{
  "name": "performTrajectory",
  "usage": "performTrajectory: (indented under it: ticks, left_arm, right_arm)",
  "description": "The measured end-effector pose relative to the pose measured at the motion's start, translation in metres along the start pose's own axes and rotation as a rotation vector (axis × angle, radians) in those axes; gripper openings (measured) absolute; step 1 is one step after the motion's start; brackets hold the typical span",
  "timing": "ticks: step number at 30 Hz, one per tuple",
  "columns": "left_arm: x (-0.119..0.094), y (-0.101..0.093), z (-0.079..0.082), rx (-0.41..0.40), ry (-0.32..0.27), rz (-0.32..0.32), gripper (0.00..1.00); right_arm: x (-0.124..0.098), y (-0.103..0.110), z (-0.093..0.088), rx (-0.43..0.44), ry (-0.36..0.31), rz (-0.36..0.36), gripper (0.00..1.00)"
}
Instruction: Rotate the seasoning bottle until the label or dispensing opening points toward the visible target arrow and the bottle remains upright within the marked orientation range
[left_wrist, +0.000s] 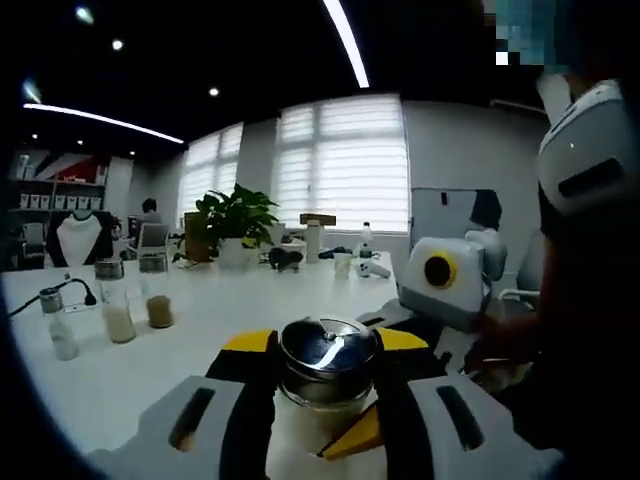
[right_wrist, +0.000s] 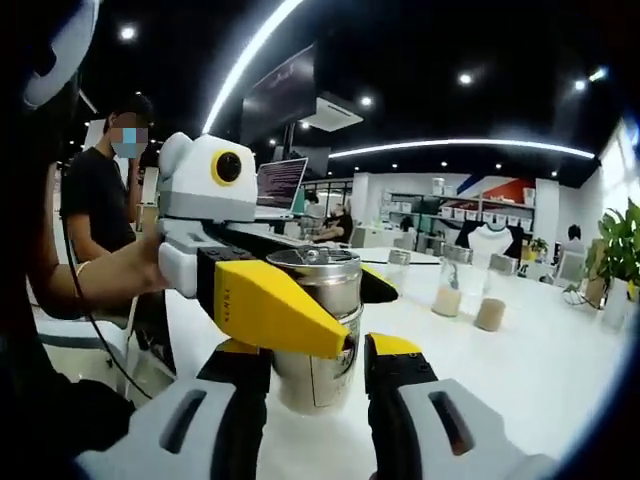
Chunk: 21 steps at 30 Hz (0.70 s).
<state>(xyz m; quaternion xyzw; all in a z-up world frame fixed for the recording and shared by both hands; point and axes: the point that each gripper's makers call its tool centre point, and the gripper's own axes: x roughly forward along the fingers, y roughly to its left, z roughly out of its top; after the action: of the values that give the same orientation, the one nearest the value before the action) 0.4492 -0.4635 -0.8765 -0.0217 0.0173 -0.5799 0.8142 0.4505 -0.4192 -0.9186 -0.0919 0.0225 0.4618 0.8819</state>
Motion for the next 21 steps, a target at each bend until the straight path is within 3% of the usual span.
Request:
performTrajectory:
  ticks: [3,13,21]
  left_arm:
    - [0.0,0.0,0.003,0.001,-0.013,0.001,0.39]
    - [-0.002,-0.01,0.001,0.035,0.004,-0.063,0.39]
    - [-0.003,-0.013,0.005,0.031,-0.011,-0.076,0.39]
  right_arm:
    - [0.0,0.0,0.003,-0.028,-0.013,-0.005,0.34]
    - [0.0,0.008,0.001,0.043,-0.021,0.031,0.36]
    - [-0.001,0.011,0.006,0.012,-0.059,0.026,0.32]
